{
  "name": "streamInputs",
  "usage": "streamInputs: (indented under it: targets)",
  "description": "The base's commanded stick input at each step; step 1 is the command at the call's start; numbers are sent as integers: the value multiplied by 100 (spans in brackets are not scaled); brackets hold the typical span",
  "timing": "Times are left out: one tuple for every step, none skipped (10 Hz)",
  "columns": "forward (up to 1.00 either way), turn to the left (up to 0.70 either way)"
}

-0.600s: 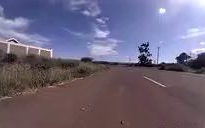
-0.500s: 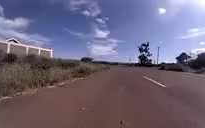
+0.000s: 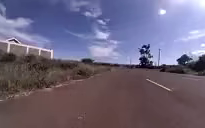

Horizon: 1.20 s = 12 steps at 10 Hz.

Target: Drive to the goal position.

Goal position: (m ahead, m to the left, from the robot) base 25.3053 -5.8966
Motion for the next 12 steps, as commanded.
streamInputs:
  targets:
    - [70,0]
    - [70,0]
    - [70,0]
    - [70,0]
    - [70,0]
    - [70,0]
    - [70,0]
    - [70,0]
    - [24,0]
    - [2,0]
    - [0,0]
    - [0,0]
